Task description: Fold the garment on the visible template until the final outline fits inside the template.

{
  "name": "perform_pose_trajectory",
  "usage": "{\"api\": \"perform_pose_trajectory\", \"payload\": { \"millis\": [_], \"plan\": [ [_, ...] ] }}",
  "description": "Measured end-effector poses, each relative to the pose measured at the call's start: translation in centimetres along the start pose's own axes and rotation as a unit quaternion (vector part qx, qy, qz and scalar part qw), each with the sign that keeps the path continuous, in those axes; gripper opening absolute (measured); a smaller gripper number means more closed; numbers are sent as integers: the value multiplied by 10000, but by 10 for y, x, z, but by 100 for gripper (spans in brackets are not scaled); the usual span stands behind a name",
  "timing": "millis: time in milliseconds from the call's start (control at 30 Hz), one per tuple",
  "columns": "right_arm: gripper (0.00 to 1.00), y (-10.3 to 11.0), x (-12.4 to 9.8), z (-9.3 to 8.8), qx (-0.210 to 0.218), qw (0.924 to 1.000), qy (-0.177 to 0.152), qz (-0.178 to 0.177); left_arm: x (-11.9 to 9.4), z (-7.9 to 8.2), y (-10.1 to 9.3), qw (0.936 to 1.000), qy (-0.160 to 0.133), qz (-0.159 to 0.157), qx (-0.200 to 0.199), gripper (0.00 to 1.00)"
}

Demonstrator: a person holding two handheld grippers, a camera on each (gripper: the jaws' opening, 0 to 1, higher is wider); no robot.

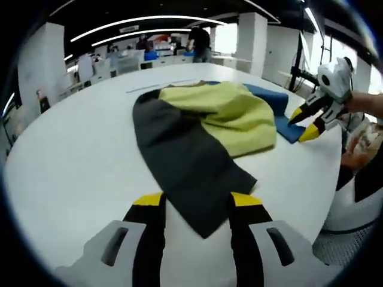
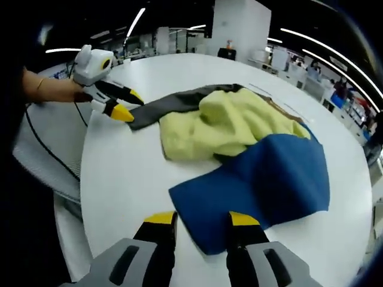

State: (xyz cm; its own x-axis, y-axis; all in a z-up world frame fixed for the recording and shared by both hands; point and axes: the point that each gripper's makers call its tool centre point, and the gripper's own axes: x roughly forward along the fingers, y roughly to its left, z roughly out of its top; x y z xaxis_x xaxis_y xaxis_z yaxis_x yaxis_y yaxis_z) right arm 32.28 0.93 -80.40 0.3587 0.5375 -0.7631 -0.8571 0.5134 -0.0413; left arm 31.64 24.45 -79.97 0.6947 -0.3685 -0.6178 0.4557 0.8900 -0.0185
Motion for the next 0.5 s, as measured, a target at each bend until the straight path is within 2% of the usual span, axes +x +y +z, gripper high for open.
{"api": "perform_pose_trajectory", "payload": {
  "millis": [100,233,300,433,500],
  "plan": [
    [25,-1,1,1,17,10000,-18,-30,0,0,0,10000,0,22,-12,39],
    [10,-2,3,2,-51,10000,28,-67,0,2,-2,10000,-23,-2,30,34],
    [8,-4,4,3,-89,9999,42,-110,0,2,-2,10000,-15,-9,26,32],
    [1,-7,5,6,-198,9996,76,-192,0,2,-2,10000,-28,-51,13,20],
    [0,-7,5,7,-226,9994,111,-229,0,3,-3,10000,-36,-59,6,18]
  ]
}}
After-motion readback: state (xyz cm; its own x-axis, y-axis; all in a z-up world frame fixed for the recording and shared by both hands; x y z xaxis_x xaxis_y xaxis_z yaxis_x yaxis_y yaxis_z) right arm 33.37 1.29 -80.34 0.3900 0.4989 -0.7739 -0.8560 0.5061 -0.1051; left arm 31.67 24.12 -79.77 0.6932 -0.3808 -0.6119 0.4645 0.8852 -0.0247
